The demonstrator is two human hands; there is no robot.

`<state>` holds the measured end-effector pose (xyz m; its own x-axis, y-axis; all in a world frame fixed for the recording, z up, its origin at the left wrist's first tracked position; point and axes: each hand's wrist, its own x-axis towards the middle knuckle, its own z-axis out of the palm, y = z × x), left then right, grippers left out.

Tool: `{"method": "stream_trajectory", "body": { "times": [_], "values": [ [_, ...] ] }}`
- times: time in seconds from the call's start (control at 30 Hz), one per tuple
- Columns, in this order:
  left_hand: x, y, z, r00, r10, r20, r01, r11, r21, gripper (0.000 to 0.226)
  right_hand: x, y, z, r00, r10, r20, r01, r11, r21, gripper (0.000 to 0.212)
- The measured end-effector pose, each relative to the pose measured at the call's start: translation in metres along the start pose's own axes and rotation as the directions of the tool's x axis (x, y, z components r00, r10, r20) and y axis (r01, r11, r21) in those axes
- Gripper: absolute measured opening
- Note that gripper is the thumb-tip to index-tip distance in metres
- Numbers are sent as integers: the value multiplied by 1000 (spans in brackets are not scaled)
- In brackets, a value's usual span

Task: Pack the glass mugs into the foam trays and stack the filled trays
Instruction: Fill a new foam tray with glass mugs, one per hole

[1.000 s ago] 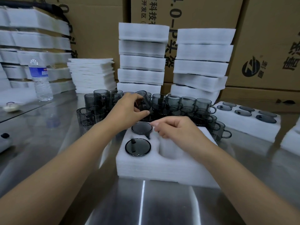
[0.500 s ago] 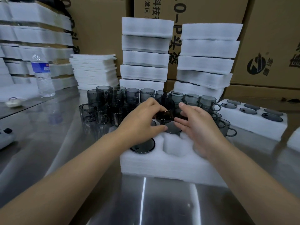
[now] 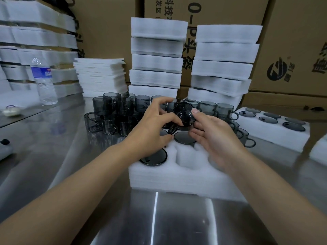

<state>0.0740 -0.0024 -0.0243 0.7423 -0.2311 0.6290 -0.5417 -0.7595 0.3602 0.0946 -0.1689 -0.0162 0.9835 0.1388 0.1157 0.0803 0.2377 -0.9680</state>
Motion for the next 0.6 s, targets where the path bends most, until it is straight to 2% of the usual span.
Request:
{"method": "stream_trajectory", "body": {
  "times": [0.07, 0.17, 0.23, 0.3, 0.4, 0.47, 0.53, 0.6],
  "values": [
    [0, 0, 0, 1000, -20, 13, 20, 999, -41, 41, 0, 0, 0, 1000, 0, 14, 0, 1000, 6, 34],
    [0, 2, 0, 999, -43, 27, 47, 990, -132, 70, -1, -1, 1, 1000, -2, 11, 2, 1000, 25, 24],
    [0, 1, 1, 996, -76, 39, 82, 981, -177, 86, -1, -1, 1, 1000, -1, 5, 1, 1000, 19, 27],
    [0, -1, 2, 992, -111, 58, 120, 975, -189, 92, -1, -2, 0, 1000, 4, 7, -5, 1000, 11, 34],
    [1, -2, 4, 989, -143, 27, 145, 956, -253, 83, -4, -4, 0, 1000, 11, 21, -11, 999, 34, 37],
    [1, -2, 5, 984, -176, -16, 163, 939, -301, 67, -4, -6, -1, 1000, 23, -1, -23, 998, 60, 28],
    [0, -3, 5, 976, -212, -53, 187, 936, -297, 53, -3, -7, -2, 1000, 30, 10, -31, 996, 86, 15],
    [0, -4, 5, 978, -186, -93, 160, 959, -235, 44, -3, -8, -1, 999, 37, 38, -40, 995, 87, 15]
  ]
}}
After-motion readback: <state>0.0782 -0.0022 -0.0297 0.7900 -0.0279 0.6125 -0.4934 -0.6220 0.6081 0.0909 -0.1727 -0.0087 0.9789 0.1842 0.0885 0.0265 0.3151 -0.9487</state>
